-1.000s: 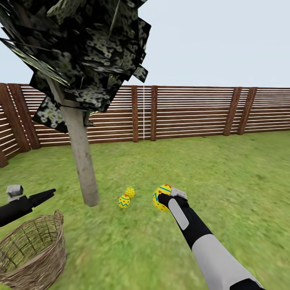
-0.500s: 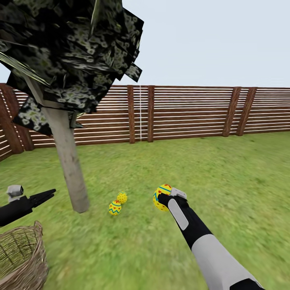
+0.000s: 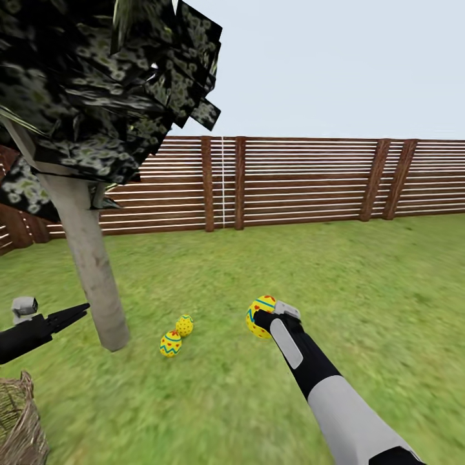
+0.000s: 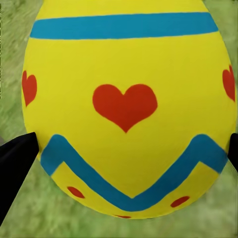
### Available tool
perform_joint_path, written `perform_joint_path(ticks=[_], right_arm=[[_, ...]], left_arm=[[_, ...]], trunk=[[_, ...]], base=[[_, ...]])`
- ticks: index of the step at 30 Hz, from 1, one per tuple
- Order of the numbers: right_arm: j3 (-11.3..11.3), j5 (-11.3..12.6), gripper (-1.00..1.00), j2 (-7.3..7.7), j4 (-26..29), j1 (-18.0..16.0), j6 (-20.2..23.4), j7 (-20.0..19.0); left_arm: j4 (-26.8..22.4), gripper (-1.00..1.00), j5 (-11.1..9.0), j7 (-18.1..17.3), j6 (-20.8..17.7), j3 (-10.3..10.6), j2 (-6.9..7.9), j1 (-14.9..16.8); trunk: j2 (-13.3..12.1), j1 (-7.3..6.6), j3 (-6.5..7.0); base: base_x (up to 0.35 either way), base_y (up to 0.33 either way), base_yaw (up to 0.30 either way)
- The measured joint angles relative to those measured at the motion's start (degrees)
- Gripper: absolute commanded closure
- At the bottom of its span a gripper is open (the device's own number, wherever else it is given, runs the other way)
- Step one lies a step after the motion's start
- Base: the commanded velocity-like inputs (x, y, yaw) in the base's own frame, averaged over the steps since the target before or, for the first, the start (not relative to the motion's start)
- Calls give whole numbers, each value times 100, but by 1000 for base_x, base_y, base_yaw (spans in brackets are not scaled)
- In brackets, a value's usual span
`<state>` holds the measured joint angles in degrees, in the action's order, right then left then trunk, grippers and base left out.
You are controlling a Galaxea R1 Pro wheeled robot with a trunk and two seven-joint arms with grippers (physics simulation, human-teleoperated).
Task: Take the three Easter eggs out of the wicker basket on the lawn in the garden, then place them on the lawn next to a single tree (choose any tree) so that all three eggs are next to the same tree and none are left in the basket.
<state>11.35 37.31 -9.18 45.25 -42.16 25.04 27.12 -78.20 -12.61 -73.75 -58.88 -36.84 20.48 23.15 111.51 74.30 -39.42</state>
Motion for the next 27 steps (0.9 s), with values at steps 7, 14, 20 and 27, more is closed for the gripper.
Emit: perform_joint_path(ticks=[7,14,20,27], right_arm=[[-1,0,100,-1,-1,0,0,0],[-1,0,100,-1,-5,0,-1,0],[-1,-1,100,-2,-6,0,-1,0],[9,0,100,-9,-9,0,-1,0]], left_arm=[[0,-100,0,4,0,2,0,-1],[0,-100,0,12,0,14,-1,-1],[0,-100,0,80,2,23,-7,-1],[0,-100,-2,538,-6,80,-58,-1]], trunk=[[0,1,0],[0,1,0],[0,1,0],[0,1,0]], base=[[161,-310,268],[100,-331,285],[89,-334,286],[89,-334,287]])
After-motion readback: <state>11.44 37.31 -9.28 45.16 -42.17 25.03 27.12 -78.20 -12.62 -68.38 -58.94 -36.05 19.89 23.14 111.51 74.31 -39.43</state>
